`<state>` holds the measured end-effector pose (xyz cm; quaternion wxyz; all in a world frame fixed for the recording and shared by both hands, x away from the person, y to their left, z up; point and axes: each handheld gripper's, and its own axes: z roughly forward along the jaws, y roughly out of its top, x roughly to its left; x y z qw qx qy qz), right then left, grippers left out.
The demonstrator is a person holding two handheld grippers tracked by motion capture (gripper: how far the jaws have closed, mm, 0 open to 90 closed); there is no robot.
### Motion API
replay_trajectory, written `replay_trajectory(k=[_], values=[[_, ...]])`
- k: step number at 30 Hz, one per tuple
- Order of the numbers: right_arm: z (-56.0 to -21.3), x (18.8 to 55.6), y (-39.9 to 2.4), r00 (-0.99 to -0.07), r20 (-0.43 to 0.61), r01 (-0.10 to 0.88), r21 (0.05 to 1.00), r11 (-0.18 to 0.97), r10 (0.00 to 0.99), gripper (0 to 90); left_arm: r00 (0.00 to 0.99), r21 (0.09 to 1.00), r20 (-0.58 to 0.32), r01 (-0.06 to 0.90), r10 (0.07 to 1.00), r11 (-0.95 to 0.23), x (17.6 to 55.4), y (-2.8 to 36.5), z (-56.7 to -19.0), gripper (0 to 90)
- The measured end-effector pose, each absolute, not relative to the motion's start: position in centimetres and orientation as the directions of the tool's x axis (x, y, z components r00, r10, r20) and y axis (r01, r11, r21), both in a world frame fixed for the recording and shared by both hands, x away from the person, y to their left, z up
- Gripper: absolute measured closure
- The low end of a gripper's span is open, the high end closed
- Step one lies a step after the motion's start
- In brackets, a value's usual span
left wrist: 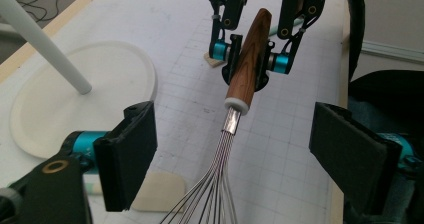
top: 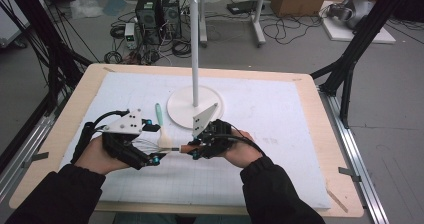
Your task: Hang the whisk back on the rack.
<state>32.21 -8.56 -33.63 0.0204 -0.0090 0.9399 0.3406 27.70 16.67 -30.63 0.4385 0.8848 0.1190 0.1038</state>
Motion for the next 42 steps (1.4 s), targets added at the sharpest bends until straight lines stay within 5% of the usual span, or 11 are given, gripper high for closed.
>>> replay_trajectory(k=[42], values=[[-32.6, 29.9, -5.5, -0.988, -0.113, -0.15, 0.58, 0.801, -0.103, 70.2, 0.977, 0.618, -0.005, 0.172, 0.215, -0.767, 28.5, 13.2, -32.8, 58.3]])
